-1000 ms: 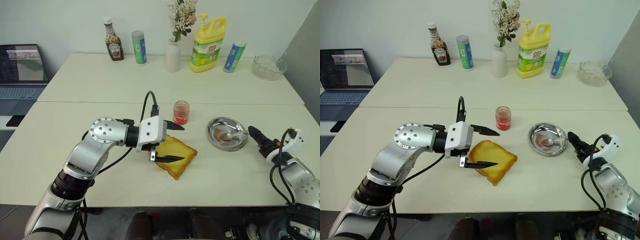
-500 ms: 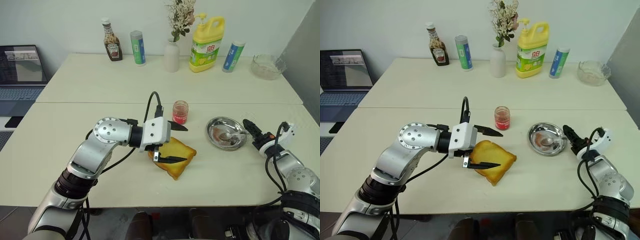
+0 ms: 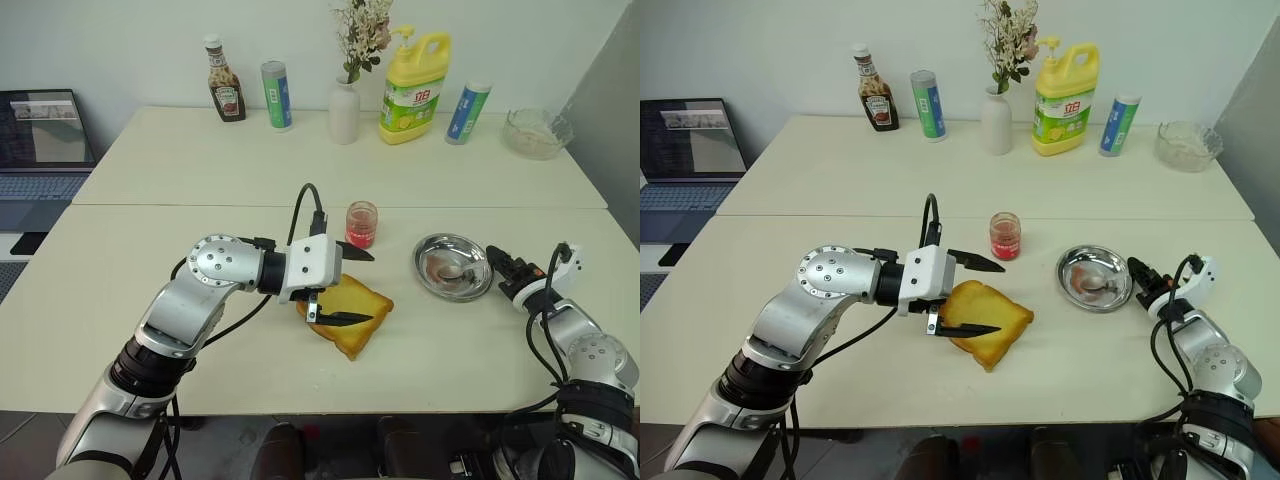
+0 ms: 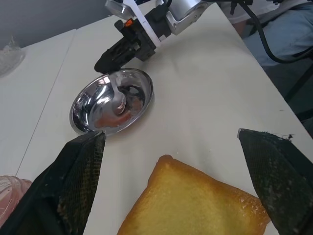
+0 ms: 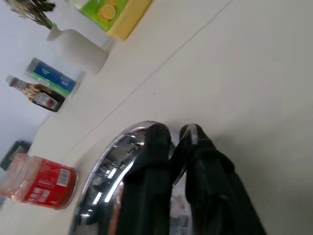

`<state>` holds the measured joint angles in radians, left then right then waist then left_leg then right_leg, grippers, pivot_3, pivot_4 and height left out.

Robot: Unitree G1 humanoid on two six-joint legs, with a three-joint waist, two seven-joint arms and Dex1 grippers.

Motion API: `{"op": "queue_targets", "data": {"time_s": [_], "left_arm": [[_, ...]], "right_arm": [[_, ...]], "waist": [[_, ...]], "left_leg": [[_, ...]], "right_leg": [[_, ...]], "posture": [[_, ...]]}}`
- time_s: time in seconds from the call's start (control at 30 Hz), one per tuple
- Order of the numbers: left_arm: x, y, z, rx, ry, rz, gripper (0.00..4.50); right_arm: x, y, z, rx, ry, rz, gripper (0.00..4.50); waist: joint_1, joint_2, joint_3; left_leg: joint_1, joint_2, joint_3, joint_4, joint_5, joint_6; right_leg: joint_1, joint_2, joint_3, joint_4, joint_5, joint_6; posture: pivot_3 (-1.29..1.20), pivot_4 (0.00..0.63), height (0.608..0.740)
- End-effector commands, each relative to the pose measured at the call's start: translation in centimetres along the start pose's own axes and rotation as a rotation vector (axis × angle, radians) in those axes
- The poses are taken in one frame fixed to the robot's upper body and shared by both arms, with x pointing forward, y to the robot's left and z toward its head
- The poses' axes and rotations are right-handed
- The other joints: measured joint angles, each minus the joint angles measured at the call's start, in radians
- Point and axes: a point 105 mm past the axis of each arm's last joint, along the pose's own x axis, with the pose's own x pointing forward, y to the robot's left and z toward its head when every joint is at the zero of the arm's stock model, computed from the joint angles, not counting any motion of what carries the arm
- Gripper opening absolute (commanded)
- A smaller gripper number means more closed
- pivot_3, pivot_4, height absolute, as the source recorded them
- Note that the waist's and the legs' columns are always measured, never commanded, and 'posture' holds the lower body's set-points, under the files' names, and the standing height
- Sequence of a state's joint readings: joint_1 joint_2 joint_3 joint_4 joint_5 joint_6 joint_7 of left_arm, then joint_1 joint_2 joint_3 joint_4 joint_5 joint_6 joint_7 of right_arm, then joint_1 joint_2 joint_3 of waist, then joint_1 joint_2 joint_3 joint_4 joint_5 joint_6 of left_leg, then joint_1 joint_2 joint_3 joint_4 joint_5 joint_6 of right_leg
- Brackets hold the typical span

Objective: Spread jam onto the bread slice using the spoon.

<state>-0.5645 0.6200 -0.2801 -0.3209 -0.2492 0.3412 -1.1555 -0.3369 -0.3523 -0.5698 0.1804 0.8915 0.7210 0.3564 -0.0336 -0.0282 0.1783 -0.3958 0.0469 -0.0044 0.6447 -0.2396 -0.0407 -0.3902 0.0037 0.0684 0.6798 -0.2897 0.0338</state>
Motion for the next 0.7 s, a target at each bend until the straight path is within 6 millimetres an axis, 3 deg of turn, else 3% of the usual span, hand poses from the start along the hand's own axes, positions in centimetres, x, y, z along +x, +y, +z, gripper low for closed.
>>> {"op": "queue_targets", "data": {"time_s": [0.03,0.17,0.3,0.5,0.6,0.7], "left_arm": [[0.1,0.4,0.7,0.032,-0.011,0.017,4.50],[-0.3,1.0,0.3,-0.012,-0.007,0.072,4.50],[-2.0,2.9,-0.6,-0.055,0.052,0.228,4.50],[-5.0,4.2,-2.3,-0.118,0.148,0.439,4.50],[-6.8,4.3,-3.2,-0.188,0.176,0.562,4.50],[-7.4,3.6,-3.7,-0.224,0.188,0.584,4.50]], "right_arm": [[-0.6,0.0,1.3,-0.019,-0.038,-0.006,0.03],[-0.8,1.4,2.0,-0.032,-0.060,0.046,0.03],[-1.2,4.7,3.3,-0.128,-0.089,0.142,0.03],[-1.4,11.0,4.7,-0.244,-0.118,0.300,0.03],[-0.3,16.3,5.2,-0.333,-0.123,0.444,0.03],[1.3,19.0,4.4,-0.406,-0.086,0.517,0.03]], "waist": [[0.000,0.000,0.000],[0.001,0.000,0.000],[0.001,0.001,0.001],[-0.006,0.002,0.001],[-0.017,0.004,0.002],[-0.022,0.004,0.003]], "left_leg": [[0.000,0.000,-0.001,0.000,0.000,0.000],[0.000,0.000,0.000,0.000,0.000,0.000],[-0.003,0.000,0.000,0.000,0.000,0.000],[-0.004,0.001,0.000,-0.001,0.000,0.000],[-0.004,0.001,0.002,-0.001,0.000,0.000],[-0.005,0.001,0.003,-0.001,0.000,0.000]], "right_leg": [[0.000,0.000,-0.001,0.000,0.000,0.000],[0.000,0.000,0.000,0.000,0.000,0.001],[-0.003,0.000,0.000,0.000,0.000,0.001],[-0.006,0.001,0.001,0.001,0.000,0.000],[-0.007,0.001,0.002,0.001,0.000,0.000],[-0.009,0.001,0.003,0.002,0.001,0.001]], "posture": [[0.00,0.150,0.740],[0.00,0.150,0.740],[0.00,0.150,0.740],[0.00,0.150,0.740],[0.00,0.150,0.740],[0.00,0.150,0.740]]}}
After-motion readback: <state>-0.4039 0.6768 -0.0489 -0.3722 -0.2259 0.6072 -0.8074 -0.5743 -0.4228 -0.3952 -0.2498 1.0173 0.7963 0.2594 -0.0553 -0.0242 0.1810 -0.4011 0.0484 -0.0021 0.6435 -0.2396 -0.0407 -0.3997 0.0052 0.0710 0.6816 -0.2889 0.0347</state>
